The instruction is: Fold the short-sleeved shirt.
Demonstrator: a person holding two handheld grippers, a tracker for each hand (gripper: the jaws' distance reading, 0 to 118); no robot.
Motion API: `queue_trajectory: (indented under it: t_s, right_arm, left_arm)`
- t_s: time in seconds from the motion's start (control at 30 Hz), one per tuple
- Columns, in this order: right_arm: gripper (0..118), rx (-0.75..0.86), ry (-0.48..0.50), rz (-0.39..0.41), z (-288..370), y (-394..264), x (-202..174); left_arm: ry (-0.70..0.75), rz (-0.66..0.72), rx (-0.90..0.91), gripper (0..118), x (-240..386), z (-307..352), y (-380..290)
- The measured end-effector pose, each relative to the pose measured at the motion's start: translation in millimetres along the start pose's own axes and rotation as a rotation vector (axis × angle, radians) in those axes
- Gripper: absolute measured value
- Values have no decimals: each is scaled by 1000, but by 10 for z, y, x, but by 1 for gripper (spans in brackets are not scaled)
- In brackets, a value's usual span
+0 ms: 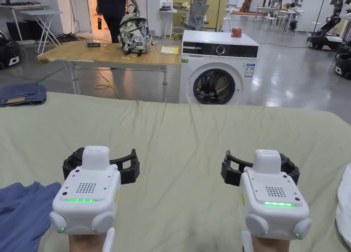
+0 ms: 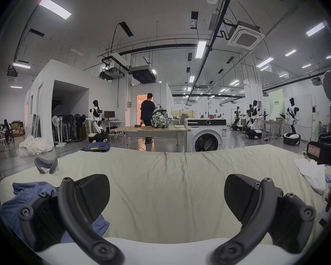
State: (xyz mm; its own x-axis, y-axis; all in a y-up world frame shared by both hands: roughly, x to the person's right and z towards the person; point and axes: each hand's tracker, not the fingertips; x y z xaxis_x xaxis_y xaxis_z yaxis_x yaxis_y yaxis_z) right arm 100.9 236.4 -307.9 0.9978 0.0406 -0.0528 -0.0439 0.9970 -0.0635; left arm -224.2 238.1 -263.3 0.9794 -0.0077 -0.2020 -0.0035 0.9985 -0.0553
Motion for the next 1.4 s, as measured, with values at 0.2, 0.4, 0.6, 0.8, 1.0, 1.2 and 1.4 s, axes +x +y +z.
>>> queue_trajectory:
  t_s: [0.2,0.4,0.6,0.8,1.0,1.2,1.4]
  right_arm:
    - [118,-16,-26,-24,26,-18,25]
    - [118,-37,-23,-191,37,35,120]
    - [118,-47,-51,-475,28,102,292]
    - [118,85,-7,603,-20,124,-228]
    - [117,325,-2,1383,92,-181,-371]
    - [117,199,-20,1099,76,-46,-366]
    - [117,-50,2,194,-6,283,-47]
  left_arm:
    - [-5,8,6,117,-33,20,30]
    - [-23,149,11,117,-139,32,44]
    - [-26,550,-8,117,-398,-11,28]
    - [38,-580,-21,116,276,-30,117]
    - [71,-1401,160,115,393,-10,-314]
    - [31,-910,47,115,282,1,-65]
    - [-15,-15,14,115,-73,31,166]
